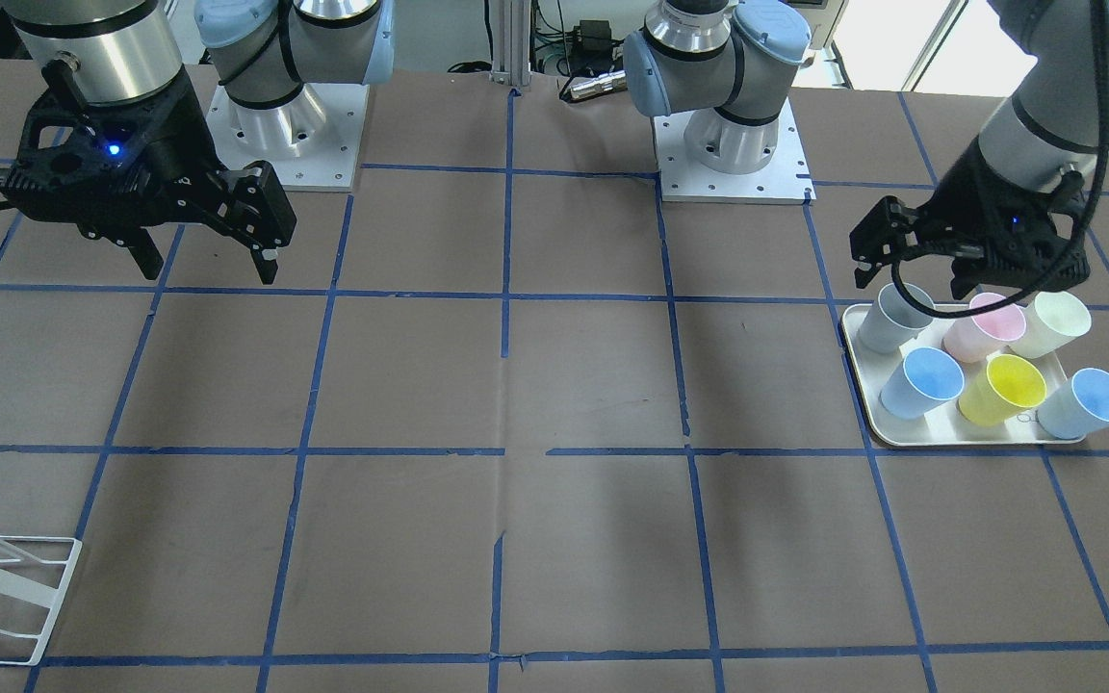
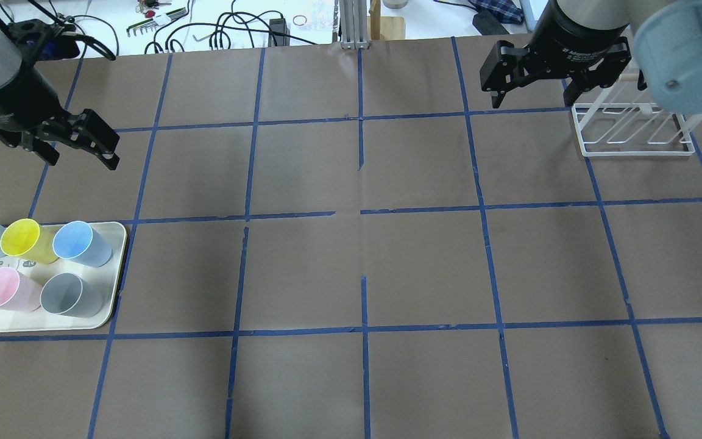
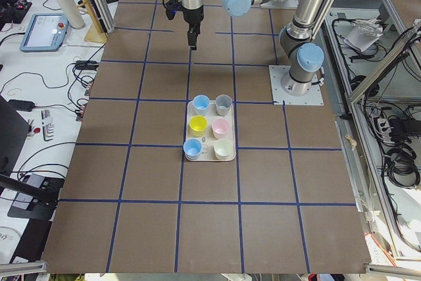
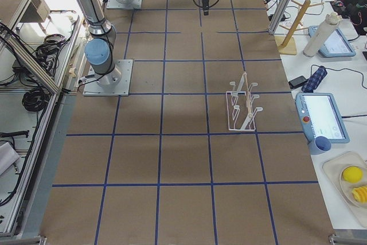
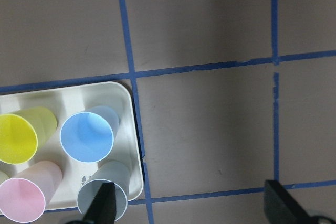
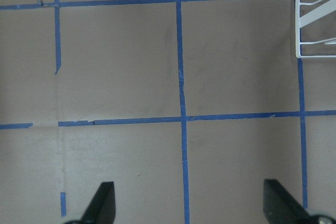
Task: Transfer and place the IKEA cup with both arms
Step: 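Open the left gripper and raise it away from the tray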
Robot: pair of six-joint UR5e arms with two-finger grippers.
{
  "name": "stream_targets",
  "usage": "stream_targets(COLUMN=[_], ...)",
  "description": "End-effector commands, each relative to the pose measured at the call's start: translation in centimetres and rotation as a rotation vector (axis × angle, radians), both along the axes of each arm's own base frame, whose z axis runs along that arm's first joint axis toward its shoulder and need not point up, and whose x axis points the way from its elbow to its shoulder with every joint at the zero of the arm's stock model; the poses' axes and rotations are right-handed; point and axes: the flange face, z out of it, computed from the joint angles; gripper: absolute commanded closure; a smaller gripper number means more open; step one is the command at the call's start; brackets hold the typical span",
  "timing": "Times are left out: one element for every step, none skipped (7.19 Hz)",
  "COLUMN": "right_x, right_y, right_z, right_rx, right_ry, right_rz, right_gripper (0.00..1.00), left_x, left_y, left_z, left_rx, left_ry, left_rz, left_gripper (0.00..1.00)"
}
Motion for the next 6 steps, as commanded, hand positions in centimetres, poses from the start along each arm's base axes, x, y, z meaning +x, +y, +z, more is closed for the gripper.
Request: stream_targets(right_x=[0.0,0.0,0.0,0.0,0.0,0.0], right_y=[0.1,0.1,0.1,0.2,0.1,0.1], right_z=[0.1,0.0,0.0,0.0,0.1,0.1], right_rx=[0.001,0.003,0.003,0.003,0.001,0.0], right_ry=[-0.001,-0.001,-0.001,-0.001,-0.001,-0.001], right_rz=[0.0,0.0,0.0,0.0,0.0,0.0], right_gripper=[0.0,0.0,0.0,0.0,0.0,0.0], left_x=[-6.0,-6.8,-7.4,-7.5,-7.5,-7.5], left_y=[4.0,5.1,6.3,7.4,7.7,7.6], left_z=[2.6,2.2,1.0,0.4,0.5,0.4], left_rx=[0.001,0.012,0.028,0.034,0.031,0.031], left_ry=[0.044,0.046,0.06,0.051,0.046,0.046], left_rz=[-0.019,-0.023,0.011,0.01,0.011,0.052], left_gripper=[0.0,0.0,0.0,0.0,0.0,0.0])
